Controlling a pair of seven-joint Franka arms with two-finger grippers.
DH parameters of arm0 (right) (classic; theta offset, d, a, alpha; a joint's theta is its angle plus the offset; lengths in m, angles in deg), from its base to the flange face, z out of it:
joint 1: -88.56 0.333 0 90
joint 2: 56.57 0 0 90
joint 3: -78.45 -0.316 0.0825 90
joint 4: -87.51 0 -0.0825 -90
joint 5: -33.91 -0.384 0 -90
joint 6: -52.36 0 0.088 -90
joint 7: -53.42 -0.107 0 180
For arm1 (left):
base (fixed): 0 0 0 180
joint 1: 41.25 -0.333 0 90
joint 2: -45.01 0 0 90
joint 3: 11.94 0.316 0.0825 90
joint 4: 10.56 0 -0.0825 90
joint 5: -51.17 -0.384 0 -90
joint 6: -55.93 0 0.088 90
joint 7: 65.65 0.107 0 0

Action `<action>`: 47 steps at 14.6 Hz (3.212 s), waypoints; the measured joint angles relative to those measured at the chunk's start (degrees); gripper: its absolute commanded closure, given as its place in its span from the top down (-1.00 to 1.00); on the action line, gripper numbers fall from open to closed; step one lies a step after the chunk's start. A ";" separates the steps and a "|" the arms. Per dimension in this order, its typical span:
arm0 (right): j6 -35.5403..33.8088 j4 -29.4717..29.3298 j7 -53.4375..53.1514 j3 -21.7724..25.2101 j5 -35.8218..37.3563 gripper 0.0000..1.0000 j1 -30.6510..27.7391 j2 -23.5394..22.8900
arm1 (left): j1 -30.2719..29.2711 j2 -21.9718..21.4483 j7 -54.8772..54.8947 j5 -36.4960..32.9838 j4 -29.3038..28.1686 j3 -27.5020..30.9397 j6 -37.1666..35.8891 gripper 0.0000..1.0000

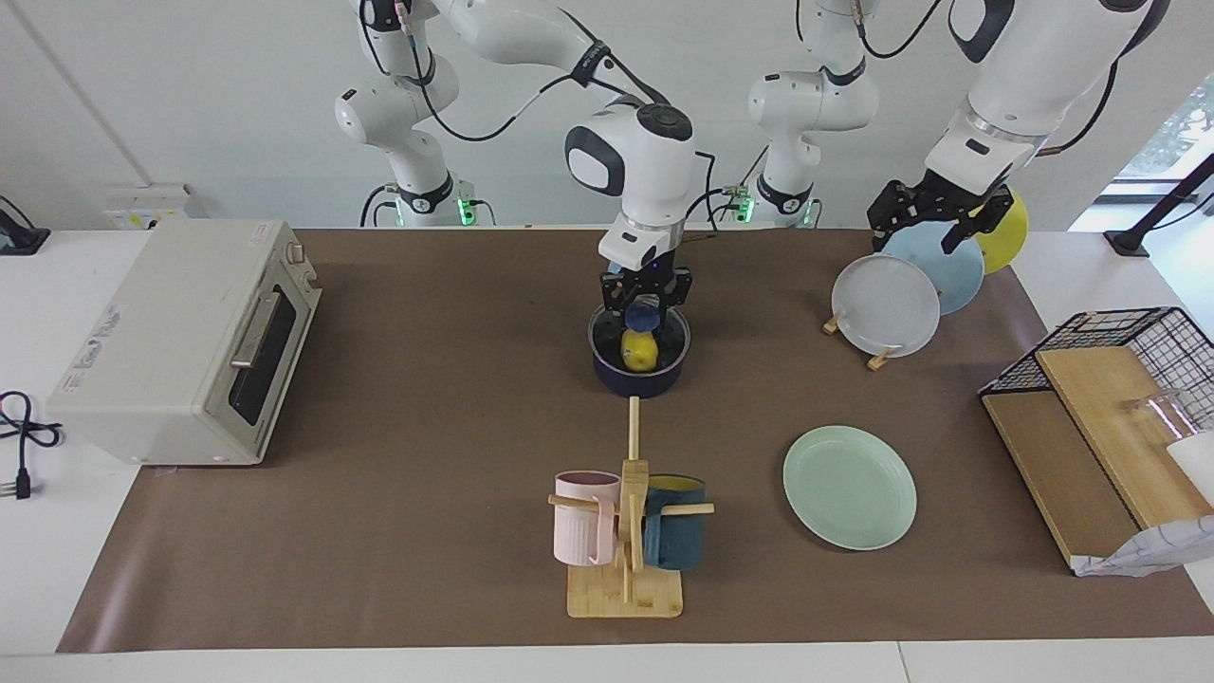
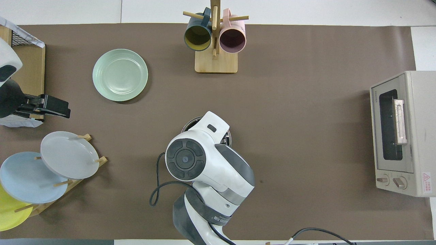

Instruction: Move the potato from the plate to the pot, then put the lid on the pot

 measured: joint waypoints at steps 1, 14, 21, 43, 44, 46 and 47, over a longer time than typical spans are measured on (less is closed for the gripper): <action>0.00 0.00 0.00 0.03 0.03 1.00 -0.02 -0.07 | 0.00 0.00 0.00 0.00 0.00 0.00 0.00 1.00; -14.60 -9.28 12.73 0.94 -0.06 1.00 -9.69 3.89 | 0.00 0.00 0.00 0.00 0.00 0.00 0.00 1.00; -29.46 -9.88 30.82 1.26 -4.63 1.00 -26.37 13.73 | 0.00 0.00 0.00 0.00 0.00 0.00 0.00 1.00; -35.88 -5.24 46.39 1.85 -4.75 1.00 -42.59 18.00 | 0.00 0.00 0.00 0.00 0.00 0.00 0.00 1.00; -35.82 -5.26 46.39 1.86 -4.75 1.00 -42.68 18.01 | 0.00 0.00 0.00 0.00 0.00 0.00 0.00 1.00; -35.81 -5.31 46.39 1.86 -4.75 1.00 -42.76 18.05 | 0.00 0.00 0.00 0.00 0.00 0.00 0.00 1.00; -35.81 -5.31 46.39 1.86 -4.75 1.00 -42.77 18.05 | 0.00 0.00 0.00 0.00 0.00 0.00 0.00 1.00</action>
